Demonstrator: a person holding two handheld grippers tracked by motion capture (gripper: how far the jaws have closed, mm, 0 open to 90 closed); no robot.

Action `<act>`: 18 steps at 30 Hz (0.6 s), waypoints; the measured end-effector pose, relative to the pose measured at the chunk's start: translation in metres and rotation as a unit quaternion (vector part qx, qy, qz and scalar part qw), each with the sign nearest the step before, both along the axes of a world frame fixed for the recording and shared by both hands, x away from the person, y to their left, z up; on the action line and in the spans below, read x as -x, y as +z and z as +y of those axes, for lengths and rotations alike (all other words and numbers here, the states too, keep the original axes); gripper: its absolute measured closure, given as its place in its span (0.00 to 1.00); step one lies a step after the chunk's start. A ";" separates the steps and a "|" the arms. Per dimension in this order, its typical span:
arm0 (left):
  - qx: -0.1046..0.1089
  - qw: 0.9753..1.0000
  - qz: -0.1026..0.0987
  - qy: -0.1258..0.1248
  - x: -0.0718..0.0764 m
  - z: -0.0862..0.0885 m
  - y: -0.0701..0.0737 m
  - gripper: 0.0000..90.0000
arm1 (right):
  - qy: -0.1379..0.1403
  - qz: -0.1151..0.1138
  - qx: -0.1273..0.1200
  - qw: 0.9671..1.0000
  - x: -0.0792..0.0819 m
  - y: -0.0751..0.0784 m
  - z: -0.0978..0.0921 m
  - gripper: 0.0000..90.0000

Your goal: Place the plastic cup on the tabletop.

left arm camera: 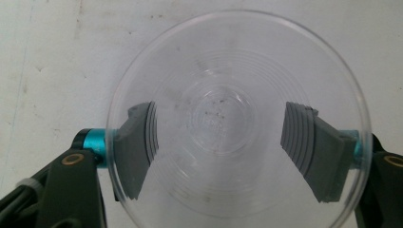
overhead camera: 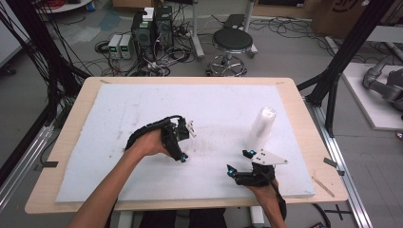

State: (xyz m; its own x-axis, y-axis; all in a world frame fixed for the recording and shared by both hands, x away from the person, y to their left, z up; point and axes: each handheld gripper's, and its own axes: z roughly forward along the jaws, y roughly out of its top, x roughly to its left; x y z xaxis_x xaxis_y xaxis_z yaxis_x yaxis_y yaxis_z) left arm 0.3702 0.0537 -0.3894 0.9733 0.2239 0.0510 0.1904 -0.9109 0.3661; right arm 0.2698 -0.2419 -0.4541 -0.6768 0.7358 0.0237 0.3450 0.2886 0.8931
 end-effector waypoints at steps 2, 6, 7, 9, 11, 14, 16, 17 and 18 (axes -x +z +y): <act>-0.014 1.000 0.004 0.001 -0.001 -0.001 -0.004 0.28 | -0.002 0.001 -0.001 1.000 0.001 0.000 0.000 0.19; -0.008 1.000 0.012 0.003 -0.002 -0.003 -0.006 0.23 | -0.001 0.003 -0.002 1.000 0.001 0.000 0.000 0.19; -0.003 1.000 0.013 0.003 -0.001 -0.003 -0.007 0.21 | -0.002 0.004 -0.003 1.000 0.001 0.000 0.000 0.19; 0.010 1.000 0.016 0.005 -0.001 -0.002 -0.008 0.20 | -0.001 0.001 -0.003 1.000 0.000 0.000 -0.001 0.19; 0.013 1.000 0.018 0.008 -0.001 0.000 -0.010 0.19 | -0.001 0.002 -0.003 1.000 0.000 0.000 -0.001 0.19; 0.016 1.000 0.018 0.010 0.000 0.003 -0.012 0.18 | 0.000 0.001 -0.003 1.000 0.000 0.000 -0.001 0.19; 0.020 1.000 0.015 0.011 0.001 0.004 -0.010 0.15 | 0.000 0.005 -0.004 1.000 0.000 0.000 -0.001 0.19; 0.025 1.000 0.013 0.012 0.001 0.004 -0.009 0.14 | -0.001 0.007 -0.005 1.000 0.000 0.000 -0.001 0.19; 0.028 0.999 0.009 0.013 0.001 0.005 -0.009 0.13 | -0.001 0.006 -0.005 1.000 -0.001 0.000 -0.001 0.19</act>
State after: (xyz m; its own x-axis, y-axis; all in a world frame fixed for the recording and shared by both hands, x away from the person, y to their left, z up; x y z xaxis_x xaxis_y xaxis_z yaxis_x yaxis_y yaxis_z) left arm 0.3691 0.0587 -0.3981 0.9679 0.2505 0.0195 0.2204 -0.8838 0.4127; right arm 0.2708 -0.2429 -0.4540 -0.6754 0.7364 0.0389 0.3557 0.2791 0.8920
